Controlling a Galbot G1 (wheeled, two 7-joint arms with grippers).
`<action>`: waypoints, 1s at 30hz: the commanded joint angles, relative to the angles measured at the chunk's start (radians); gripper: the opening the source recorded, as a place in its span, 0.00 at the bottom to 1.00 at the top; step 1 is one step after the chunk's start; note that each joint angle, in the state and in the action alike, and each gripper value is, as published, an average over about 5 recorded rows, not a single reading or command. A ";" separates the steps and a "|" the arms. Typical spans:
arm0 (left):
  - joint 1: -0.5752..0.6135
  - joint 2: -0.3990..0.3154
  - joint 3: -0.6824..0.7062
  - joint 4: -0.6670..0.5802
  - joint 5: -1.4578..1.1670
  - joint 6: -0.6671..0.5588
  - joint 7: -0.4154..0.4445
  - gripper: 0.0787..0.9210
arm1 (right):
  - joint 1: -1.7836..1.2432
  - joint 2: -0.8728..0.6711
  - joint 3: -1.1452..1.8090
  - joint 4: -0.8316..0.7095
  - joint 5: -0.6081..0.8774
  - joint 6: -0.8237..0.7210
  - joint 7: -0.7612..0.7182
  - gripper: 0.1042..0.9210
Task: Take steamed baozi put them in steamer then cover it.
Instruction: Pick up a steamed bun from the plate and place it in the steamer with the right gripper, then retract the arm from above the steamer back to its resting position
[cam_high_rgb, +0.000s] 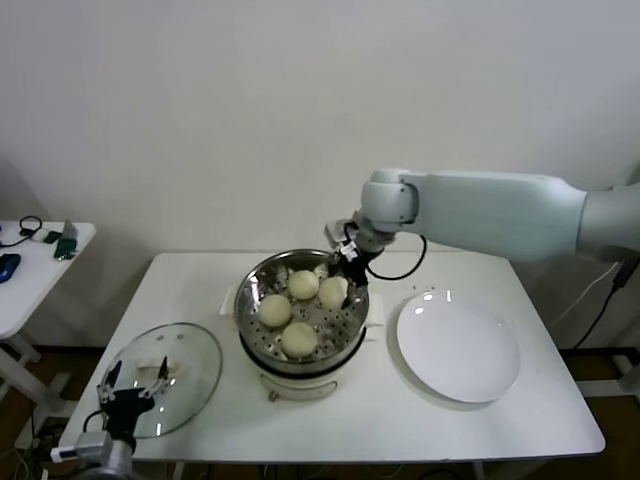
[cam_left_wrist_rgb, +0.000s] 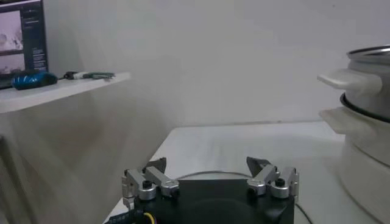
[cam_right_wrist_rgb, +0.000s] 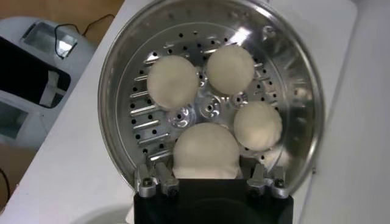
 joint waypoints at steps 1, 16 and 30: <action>0.001 0.001 -0.002 0.004 -0.003 -0.003 -0.001 0.88 | -0.072 0.029 -0.003 -0.020 -0.045 -0.006 0.017 0.73; -0.004 0.003 0.001 0.008 -0.014 -0.005 -0.004 0.88 | -0.070 0.023 -0.007 -0.013 -0.039 -0.008 0.028 0.77; -0.003 0.013 -0.004 -0.009 -0.028 0.011 -0.010 0.88 | 0.092 -0.078 0.035 -0.042 0.200 0.021 -0.048 0.88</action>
